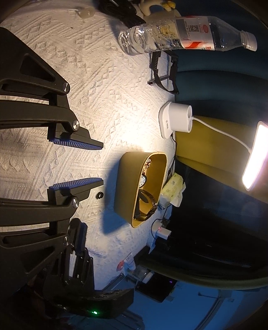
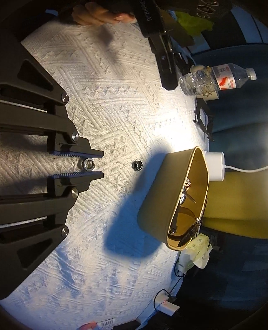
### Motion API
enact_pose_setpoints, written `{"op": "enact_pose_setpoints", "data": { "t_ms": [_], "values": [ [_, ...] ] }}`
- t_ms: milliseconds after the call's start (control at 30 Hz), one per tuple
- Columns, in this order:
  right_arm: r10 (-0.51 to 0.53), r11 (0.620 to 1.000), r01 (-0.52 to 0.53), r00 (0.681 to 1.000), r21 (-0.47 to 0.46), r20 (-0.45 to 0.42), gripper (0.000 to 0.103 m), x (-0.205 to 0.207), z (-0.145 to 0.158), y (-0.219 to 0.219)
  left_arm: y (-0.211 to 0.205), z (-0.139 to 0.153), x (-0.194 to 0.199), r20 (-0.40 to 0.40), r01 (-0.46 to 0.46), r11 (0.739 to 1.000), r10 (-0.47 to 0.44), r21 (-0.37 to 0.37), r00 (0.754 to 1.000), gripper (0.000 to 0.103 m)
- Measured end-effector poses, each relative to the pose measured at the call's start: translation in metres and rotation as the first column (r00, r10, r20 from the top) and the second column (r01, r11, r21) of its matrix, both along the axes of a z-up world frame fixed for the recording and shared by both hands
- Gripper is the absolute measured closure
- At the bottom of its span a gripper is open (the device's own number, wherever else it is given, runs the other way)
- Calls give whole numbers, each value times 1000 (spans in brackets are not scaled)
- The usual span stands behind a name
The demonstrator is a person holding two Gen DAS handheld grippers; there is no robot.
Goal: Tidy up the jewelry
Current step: 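Grasp the silver ring with the right gripper while the left grasps the black ring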
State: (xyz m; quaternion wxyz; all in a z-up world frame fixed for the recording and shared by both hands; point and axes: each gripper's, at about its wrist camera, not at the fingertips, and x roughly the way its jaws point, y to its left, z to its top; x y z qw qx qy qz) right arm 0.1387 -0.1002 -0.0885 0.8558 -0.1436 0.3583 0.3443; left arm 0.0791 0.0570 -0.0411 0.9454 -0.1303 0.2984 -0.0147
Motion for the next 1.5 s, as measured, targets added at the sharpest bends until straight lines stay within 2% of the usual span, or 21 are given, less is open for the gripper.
{"op": "enact_pose_setpoints", "data": {
  "t_ms": [467,967,1500],
  "values": [
    [-25,996,25,1000,88,-6,91,19,13,-30,-30,-2,24,-58,38,998,-35,48,998,73],
    [-74,993,74,997,89,-7,91,41,8,-59,-62,-12,52,-128,89,994,-79,71,989,73],
    [-112,984,116,993,136,-34,91,59,8,-82,-81,-23,88,-216,129,987,-106,96,971,73]
  ]
}}
